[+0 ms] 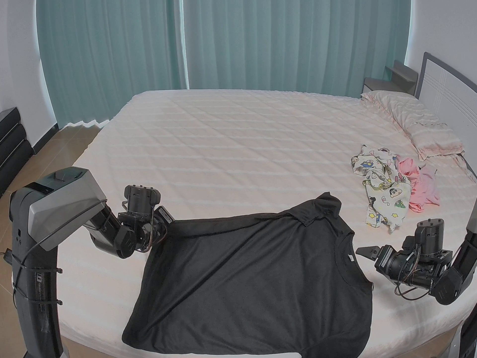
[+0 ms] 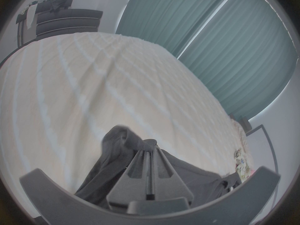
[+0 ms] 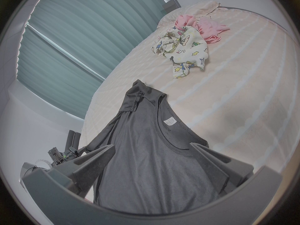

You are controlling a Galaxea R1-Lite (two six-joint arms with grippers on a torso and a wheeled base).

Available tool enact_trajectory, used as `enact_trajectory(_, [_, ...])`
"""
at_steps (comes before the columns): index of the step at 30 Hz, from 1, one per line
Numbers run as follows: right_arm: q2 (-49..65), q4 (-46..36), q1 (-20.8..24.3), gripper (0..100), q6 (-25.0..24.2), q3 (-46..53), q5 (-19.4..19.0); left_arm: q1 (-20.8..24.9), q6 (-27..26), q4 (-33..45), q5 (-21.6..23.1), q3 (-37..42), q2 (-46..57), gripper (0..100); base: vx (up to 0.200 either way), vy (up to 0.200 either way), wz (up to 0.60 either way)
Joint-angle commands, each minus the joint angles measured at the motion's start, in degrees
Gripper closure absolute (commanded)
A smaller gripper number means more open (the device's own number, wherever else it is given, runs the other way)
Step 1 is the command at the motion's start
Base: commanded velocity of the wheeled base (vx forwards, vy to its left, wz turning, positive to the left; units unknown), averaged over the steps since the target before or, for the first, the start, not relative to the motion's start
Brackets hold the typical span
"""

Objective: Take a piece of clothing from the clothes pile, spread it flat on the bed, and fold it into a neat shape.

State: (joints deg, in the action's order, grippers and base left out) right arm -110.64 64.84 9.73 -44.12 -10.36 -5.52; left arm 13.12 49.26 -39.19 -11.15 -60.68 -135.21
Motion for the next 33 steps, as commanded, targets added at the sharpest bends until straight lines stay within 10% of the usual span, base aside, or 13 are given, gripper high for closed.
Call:
enact_trajectory(1, [-0.01,0.02,0.03,0,0.0,-0.01,-0.01,-2.31,-0.31,0.35,-0.01,-5.41,-1.46,100,0.0,0.0,0.0])
enact_trajectory(18, [-0.36,0.02,0.03,0,0.0,-0.1,-0.01,-2.66,-5.05,11.07,0.08,-23.34,-10.25,100,0.0,0.0,0.0])
enact_trajectory(19, [-0.36,0.02,0.03,0,-0.09,-0.1,-0.01,-2.75,-5.32,10.98,-0.01,-24.04,-10.6,0,0.0,0.0,0.0])
enact_trajectory(33, [-0.72,0.02,0.03,0,-0.62,-0.98,-0.45,-5.29,-4.79,10.98,-1.5,-17.98,-3.84,0,0.0,0.0,0.0])
